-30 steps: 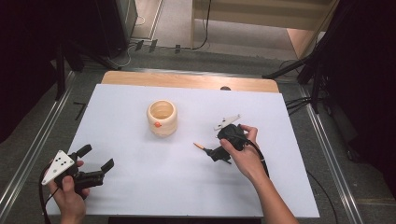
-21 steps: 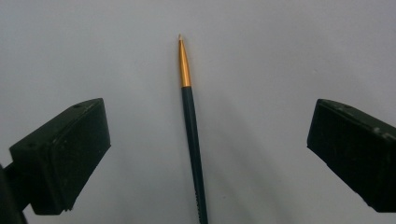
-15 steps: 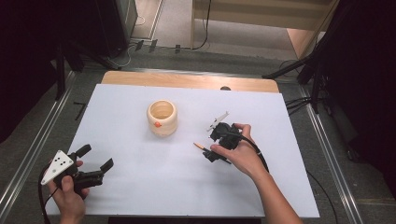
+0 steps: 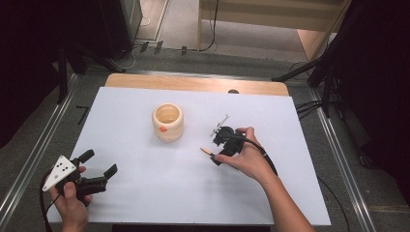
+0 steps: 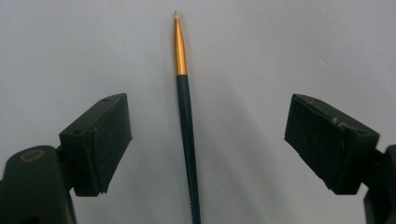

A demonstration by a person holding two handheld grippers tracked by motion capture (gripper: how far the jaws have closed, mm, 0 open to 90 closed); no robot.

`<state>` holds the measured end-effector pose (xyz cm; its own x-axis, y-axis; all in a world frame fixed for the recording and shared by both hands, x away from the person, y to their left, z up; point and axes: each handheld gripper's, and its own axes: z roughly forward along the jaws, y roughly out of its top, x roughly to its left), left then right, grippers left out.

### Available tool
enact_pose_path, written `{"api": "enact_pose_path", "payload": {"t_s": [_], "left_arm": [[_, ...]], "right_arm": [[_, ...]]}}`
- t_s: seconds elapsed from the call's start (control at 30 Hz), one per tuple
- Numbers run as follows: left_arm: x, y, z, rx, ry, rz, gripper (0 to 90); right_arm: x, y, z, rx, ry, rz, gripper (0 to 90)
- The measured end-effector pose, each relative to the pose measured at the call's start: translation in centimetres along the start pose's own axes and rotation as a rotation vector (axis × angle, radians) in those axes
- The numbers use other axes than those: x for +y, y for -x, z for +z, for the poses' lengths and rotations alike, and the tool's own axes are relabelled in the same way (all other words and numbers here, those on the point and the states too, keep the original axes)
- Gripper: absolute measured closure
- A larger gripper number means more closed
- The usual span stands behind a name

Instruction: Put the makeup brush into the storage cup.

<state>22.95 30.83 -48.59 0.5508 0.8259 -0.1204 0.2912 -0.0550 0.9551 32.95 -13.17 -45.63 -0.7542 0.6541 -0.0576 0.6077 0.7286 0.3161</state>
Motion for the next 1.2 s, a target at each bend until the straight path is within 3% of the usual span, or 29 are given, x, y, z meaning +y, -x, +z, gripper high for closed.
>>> {"api": "enact_pose_path", "payload": {"t_s": [0.17,0.23,0.4,0.6,0.7,0.9,1.2], "left_arm": [[0.0,0.1,0.1,0.000,-0.006,0.002,0.0],[0.0,0.1,0.1,-0.001,-0.006,0.001,0.0],[0.0,0.1,0.1,0.000,-0.006,0.001,0.0],[0.0,0.1,0.2,0.001,-0.009,0.004,0.0],[0.0,0.1,0.2,-0.001,-0.007,0.003,0.0],[0.0,0.1,0.2,0.001,-0.008,0.000,0.0],[0.0,0.2,0.2,0.001,-0.009,0.003,0.0]], "right_arm": [[0.1,0.0,0.3,0.001,-0.040,0.006,19.1],[0.3,-0.3,0.6,0.018,-0.083,-0.025,24.5],[0.5,-0.7,1.2,0.008,-0.134,-0.080,29.3],[0.5,-0.8,1.6,-0.004,-0.173,-0.093,33.2],[0.6,-0.8,1.8,0.010,-0.190,-0.110,41.1],[0.9,-0.8,2.1,0.027,-0.215,-0.103,51.0],[1.0,-0.4,2.4,0.056,-0.231,-0.080,58.1]]}}
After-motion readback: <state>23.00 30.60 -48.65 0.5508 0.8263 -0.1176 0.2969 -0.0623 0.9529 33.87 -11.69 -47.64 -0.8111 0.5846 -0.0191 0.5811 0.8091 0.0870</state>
